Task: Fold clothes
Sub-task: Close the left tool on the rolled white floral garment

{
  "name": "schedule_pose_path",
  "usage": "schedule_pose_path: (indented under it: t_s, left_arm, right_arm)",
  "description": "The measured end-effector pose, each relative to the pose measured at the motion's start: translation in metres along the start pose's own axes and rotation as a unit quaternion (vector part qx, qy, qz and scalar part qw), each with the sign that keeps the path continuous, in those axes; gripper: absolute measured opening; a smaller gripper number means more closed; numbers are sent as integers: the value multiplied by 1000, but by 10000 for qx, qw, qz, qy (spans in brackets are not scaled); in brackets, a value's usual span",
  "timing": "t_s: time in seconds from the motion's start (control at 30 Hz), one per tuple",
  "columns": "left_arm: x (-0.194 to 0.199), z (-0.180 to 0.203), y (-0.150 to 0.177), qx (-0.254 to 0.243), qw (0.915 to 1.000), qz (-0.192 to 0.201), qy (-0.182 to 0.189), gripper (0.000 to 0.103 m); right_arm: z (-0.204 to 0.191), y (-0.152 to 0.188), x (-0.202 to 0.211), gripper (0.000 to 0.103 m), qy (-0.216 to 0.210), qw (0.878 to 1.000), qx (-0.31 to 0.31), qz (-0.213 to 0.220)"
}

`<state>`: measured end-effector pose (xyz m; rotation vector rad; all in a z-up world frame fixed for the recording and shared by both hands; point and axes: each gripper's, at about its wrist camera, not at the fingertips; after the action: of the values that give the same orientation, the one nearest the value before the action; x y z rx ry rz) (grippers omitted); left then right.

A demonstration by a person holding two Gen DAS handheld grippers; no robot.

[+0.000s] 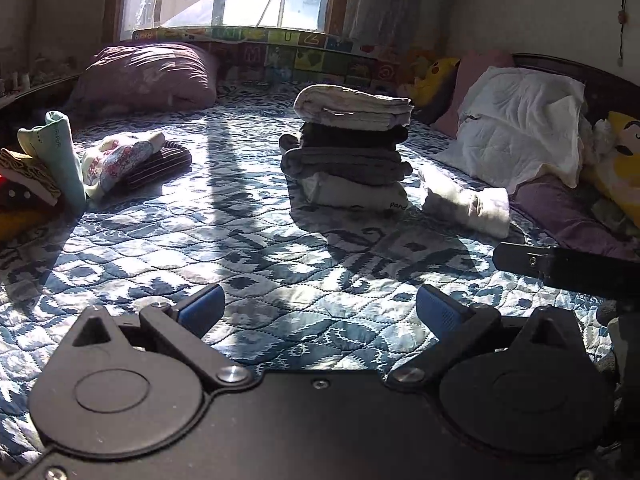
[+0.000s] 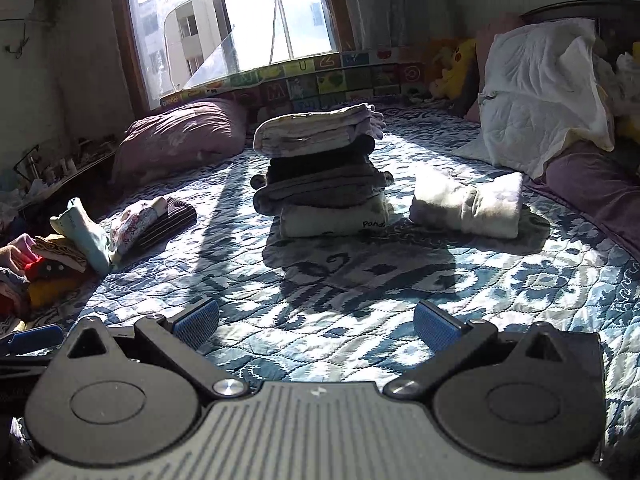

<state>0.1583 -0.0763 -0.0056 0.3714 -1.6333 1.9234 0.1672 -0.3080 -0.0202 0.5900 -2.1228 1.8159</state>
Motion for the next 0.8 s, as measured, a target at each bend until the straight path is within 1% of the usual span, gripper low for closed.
schedule_pose_path:
  t_s: [0.03, 0.1, 0.13, 0.17, 0.23, 0.3, 0.47, 0.53, 0.6, 0.63, 0.67, 0.7, 0.8]
  left_arm:
    - [-11, 6, -6, -36, 9998, -124, 124, 102]
    - [-34, 20, -17, -129, 9986, -361, 358, 102]
    - [-47, 32, -22, -307, 9980, -395, 382, 102]
    - [-54, 37, -22, -351, 9978, -368, 415, 102]
    - [-75, 50, -30, -364, 9966, -327, 667, 102]
    - [-101, 64, -40, -320, 9957, -352, 789, 102]
    - [-170, 104, -66, -503, 9920, -209, 1140, 100]
    - [-202, 122, -77, -590, 9901, -235, 1249, 94]
    - [-229, 137, -85, -665, 9886, -248, 1329, 82]
    - [-243, 145, -88, -711, 9878, -249, 1365, 79]
    - [-258, 152, -91, -755, 9870, -253, 1399, 71]
    - [-274, 159, -95, -780, 9864, -279, 1422, 66]
    - [-314, 175, -103, -848, 9856, -307, 1430, 60]
  right_arm:
    - [10, -2, -9, 103, -5, 9999, -118, 46]
    - [32, -3, -25, 103, 168, 9992, -300, 191]
    - [45, -2, -34, 103, 263, 9986, -369, 256]
    - [57, -2, -41, 103, 347, 9981, -403, 297]
    - [77, 3, -51, 103, 449, 9968, -511, 425]
    - [94, 7, -58, 103, 498, 9954, -612, 551]
    - [136, 19, -77, 103, 621, 9906, -863, 865]
    - [144, 19, -83, 103, 584, 9889, -1012, 923]
    - [149, 18, -87, 102, 596, 9867, -1130, 1009]
    - [151, 18, -90, 102, 607, 9860, -1166, 1022]
    - [152, 18, -93, 102, 616, 9855, -1196, 1030]
    - [153, 18, -95, 102, 626, 9850, -1227, 1038]
    - [155, 17, -103, 102, 655, 9834, -1319, 1063]
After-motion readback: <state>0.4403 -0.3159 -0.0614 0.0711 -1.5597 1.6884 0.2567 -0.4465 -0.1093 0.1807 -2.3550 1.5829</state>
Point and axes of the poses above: each gripper's, at about its wrist camera, not at the fingertips, and x roughly against the way its jaws point, z to its right, y to its underside, and after that the axes turned 6 degrees about x, right-handed
